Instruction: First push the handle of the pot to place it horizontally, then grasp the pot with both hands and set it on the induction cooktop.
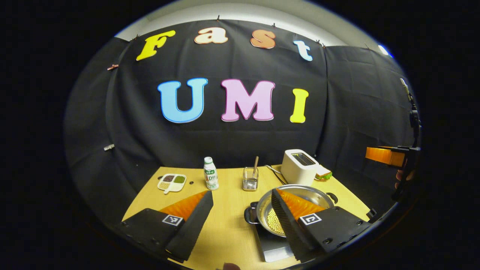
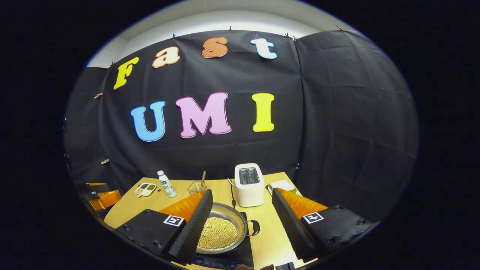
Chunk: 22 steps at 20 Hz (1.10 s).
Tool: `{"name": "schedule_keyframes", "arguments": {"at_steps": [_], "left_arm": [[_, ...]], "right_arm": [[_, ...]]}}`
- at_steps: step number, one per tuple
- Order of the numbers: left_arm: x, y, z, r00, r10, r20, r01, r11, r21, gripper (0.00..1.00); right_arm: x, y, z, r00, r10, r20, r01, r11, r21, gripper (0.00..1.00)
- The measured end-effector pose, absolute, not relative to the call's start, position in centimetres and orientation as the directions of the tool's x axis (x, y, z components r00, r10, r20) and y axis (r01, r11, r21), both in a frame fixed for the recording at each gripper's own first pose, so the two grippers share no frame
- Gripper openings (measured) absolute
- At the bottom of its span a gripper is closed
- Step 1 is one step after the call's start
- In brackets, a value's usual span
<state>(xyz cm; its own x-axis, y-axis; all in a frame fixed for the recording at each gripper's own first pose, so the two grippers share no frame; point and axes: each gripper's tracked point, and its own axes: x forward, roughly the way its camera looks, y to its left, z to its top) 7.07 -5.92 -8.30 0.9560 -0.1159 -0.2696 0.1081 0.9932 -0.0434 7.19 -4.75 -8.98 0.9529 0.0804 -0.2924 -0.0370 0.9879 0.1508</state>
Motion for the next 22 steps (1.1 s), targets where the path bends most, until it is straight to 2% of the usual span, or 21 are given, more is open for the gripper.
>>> {"name": "schedule_keyframes", "arguments": {"at_steps": [11,15,18,19,22], "left_arm": [[0.9,0.8,2.1,0.998,-0.055,0.042,0.061,0.988,-0.145,0.95],[-1.0,3.7,3.5,0.996,0.015,0.083,-0.008,0.997,-0.083,0.95],[-1.8,3.6,4.4,0.995,0.005,0.102,-0.001,0.999,-0.041,0.95],[-2.1,3.3,4.4,0.995,-0.001,0.102,0.005,0.999,-0.038,0.95],[-2.3,2.7,4.3,0.996,-0.015,0.092,0.019,0.999,-0.043,0.95]], "right_arm": [[2.3,-1.3,2.5,0.998,0.057,0.013,-0.057,0.996,0.069,0.98],[0.7,-0.6,3.5,0.998,0.056,0.029,-0.058,0.997,0.056,0.97],[0.3,-1.4,3.9,0.999,0.03,0.039,-0.032,0.998,0.053,0.92],[0.3,-1.4,3.8,0.999,0.023,0.042,-0.025,0.999,0.045,0.95],[-0.1,-1.0,3.6,0.999,0.021,0.031,-0.022,0.999,0.042,0.96]]}}
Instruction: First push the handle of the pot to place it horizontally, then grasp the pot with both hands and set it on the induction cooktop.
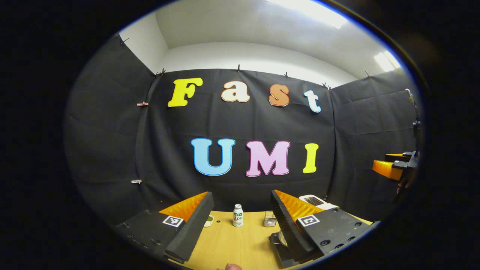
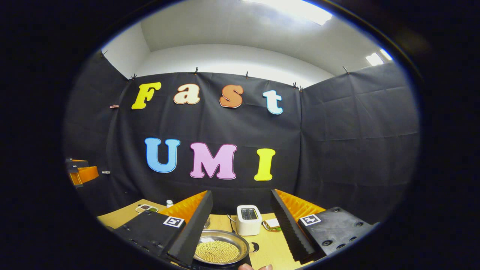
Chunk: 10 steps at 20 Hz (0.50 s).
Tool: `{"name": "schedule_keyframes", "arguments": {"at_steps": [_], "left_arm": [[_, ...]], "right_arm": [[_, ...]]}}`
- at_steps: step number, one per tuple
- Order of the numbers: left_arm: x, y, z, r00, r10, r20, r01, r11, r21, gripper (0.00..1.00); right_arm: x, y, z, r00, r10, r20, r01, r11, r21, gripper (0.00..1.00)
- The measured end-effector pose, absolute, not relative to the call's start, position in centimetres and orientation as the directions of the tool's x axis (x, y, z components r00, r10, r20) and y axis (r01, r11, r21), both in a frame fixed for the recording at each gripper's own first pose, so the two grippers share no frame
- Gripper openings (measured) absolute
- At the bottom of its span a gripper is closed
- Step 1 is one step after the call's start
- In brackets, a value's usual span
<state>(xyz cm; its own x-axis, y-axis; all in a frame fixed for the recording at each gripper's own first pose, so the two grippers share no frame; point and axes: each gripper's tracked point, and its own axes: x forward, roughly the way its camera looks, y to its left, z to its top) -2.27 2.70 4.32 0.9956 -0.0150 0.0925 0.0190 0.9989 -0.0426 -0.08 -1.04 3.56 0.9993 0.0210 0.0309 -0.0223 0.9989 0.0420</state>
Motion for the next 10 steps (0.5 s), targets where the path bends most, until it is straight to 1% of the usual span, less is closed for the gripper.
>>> {"name": "schedule_keyframes", "arguments": {"at_steps": [2,3,4,10], "left_arm": [[-2.07,2.5,4.1,0.996,-0.019,0.084,0.023,0.999,-0.043,0.95],[-2.01,2.46,3.99,0.997,-0.021,0.081,0.024,0.999,-0.045,0.95],[-2.01,2.45,4.03,0.997,-0.02,0.078,0.024,0.999,-0.049,0.95],[-1.84,2.73,3.75,0.998,-0.011,0.065,0.014,0.999,-0.051,0.95]], "right_arm": [[-0.11,-0.88,3.6,0.999,0.022,0.033,-0.023,0.999,0.039,0.95],[-0.2,-0.79,3.63,0.999,0.023,0.033,-0.024,0.999,0.037,0.99],[-0.22,-0.66,3.58,0.999,0.027,0.032,-0.028,0.999,0.035,0.95],[0.04,-0.77,3.36,0.999,0.028,0.021,-0.029,0.998,0.055,0.95]]}}
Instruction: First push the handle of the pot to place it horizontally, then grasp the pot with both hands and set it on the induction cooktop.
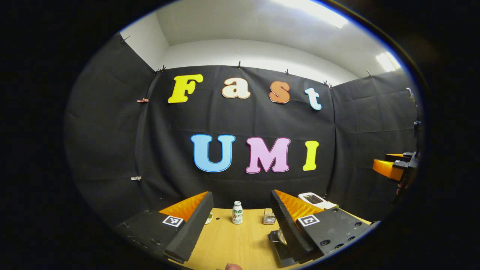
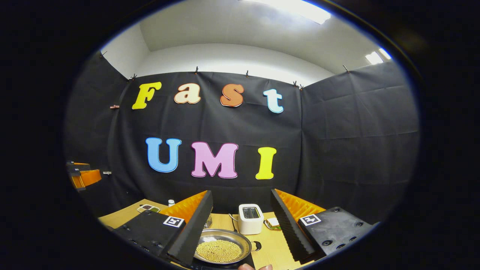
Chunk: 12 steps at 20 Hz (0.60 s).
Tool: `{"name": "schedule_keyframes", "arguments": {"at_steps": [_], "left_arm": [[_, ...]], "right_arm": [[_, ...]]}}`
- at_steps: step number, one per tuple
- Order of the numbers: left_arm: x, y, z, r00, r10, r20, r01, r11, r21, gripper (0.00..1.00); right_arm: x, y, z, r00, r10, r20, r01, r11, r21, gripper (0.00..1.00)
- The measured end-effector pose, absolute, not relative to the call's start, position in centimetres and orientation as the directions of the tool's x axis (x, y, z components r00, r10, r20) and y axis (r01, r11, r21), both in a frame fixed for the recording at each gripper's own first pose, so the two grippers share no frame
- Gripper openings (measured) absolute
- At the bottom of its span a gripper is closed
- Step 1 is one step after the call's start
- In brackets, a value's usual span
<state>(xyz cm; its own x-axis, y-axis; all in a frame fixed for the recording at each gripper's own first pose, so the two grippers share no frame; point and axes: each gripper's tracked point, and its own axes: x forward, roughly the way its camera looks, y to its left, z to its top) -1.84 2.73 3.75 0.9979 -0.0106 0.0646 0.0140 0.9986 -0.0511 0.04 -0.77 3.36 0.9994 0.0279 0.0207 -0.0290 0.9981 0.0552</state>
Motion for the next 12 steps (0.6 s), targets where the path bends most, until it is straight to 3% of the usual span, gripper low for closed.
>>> {"name": "schedule_keyframes", "arguments": {"at_steps": [2,3,12], "left_arm": [[-1.78,2.81,3.53,0.998,-0.007,0.057,0.01,0.999,-0.049,0.95],[-1.66,2.86,3.42,0.999,-0.005,0.054,0.007,0.999,-0.048,0.95],[-1.88,2.54,3.73,0.998,-0.003,0.058,0.005,0.999,-0.04,0.95]], "right_arm": [[0.21,-1.07,2.95,1.0,0.025,0.009,-0.025,0.998,0.056,0.92],[0.27,-1.2,2.87,1.0,0.023,0.006,-0.023,0.998,0.057,0.96],[-0.25,-1.38,3.1,1.0,0.022,0.014,-0.022,0.999,0.044,0.96]]}}
